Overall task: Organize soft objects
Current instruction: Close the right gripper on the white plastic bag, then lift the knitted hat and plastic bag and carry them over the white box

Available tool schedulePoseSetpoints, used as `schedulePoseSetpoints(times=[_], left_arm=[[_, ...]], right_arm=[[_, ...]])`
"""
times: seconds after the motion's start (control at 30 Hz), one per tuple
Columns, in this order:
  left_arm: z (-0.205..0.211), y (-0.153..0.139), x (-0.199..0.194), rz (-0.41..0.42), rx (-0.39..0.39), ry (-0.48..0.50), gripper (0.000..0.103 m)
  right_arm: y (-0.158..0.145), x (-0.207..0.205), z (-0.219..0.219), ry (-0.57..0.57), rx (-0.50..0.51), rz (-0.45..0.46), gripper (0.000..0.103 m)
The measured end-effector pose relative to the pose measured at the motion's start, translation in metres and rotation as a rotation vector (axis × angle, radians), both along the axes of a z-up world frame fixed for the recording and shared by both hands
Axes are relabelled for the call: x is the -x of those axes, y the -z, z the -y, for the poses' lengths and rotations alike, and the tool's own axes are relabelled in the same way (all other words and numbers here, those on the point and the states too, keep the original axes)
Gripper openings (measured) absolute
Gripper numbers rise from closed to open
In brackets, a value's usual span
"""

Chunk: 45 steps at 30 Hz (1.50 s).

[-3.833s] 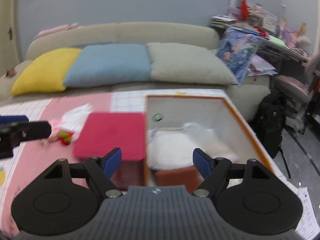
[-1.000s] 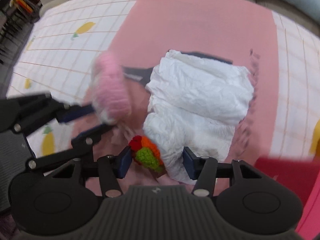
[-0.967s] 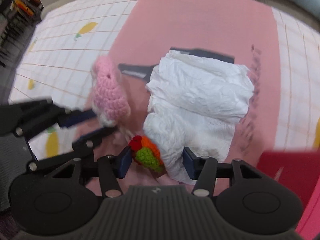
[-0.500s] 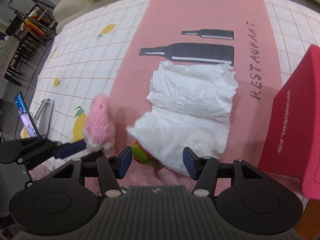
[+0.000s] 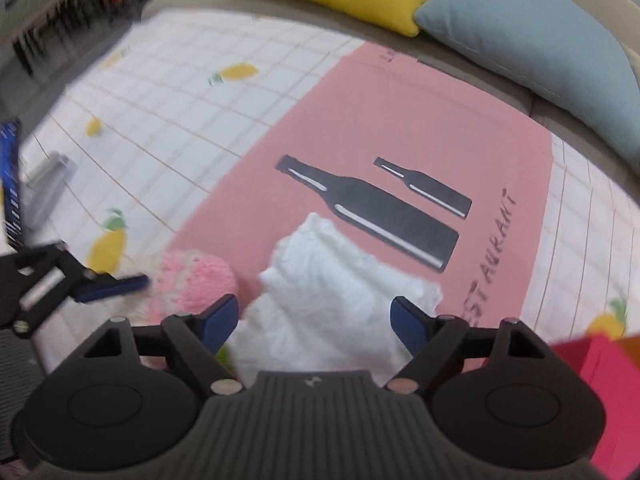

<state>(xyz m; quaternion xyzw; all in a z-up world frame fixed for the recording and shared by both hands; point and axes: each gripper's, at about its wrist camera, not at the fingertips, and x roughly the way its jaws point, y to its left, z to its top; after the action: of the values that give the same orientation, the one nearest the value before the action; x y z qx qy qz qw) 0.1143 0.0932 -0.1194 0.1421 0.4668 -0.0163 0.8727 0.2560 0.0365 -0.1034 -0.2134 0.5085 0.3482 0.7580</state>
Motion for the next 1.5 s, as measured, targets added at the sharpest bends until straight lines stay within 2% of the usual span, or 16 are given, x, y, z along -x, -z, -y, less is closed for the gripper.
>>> schedulePoseSetpoints(times=[0.1,0.2,0.3,0.4,0.43,0.5,0.57,0.63,0.7,0.93,1.4,1.5], left_arm=[[-0.005,0.002,-0.007,0.0,-0.013,-0.007,0.073],[-0.012,0.002,-0.011,-0.002,0.014,-0.025,0.066],[-0.019,0.002,-0.012,0.004,0.039,-0.042,0.061],[-0.028,0.0,-0.012,0.016,0.092,-0.076,0.057],[-0.031,-0.001,-0.012,0.019,0.108,-0.09,0.054],[-0.036,-0.001,-0.014,0.026,0.135,-0.122,0.048],[-0.038,-0.004,-0.014,0.034,0.153,-0.143,0.038],[-0.038,-0.005,-0.016,0.04,0.16,-0.154,0.035],[-0.036,-0.006,-0.016,0.044,0.154,-0.156,0.033],[-0.037,-0.023,-0.005,0.099,0.157,-0.192,0.028],[-0.03,-0.073,0.015,0.197,0.222,-0.213,0.027],[-0.028,-0.084,0.018,0.217,0.261,-0.217,0.027]], right_arm=[[0.015,-0.009,-0.01,-0.006,0.07,0.015,0.081],[0.03,-0.016,-0.018,0.037,0.132,-0.01,0.078],[0.044,-0.018,-0.023,0.059,0.153,-0.05,0.076],[0.049,-0.017,-0.024,0.072,0.155,-0.047,0.074],[0.049,-0.018,-0.023,0.075,0.151,-0.054,0.071],[0.045,-0.016,-0.022,0.079,0.146,-0.056,0.05],[0.042,-0.014,-0.02,0.079,0.149,-0.041,0.039],[0.041,-0.012,-0.018,0.075,0.148,-0.029,0.031],[0.039,-0.008,-0.016,0.079,0.15,0.001,0.019],[0.003,0.007,-0.006,0.087,0.062,0.119,0.016],[-0.084,0.035,0.046,0.171,-0.165,0.159,0.016],[-0.1,0.043,0.061,0.197,-0.209,0.174,0.016]])
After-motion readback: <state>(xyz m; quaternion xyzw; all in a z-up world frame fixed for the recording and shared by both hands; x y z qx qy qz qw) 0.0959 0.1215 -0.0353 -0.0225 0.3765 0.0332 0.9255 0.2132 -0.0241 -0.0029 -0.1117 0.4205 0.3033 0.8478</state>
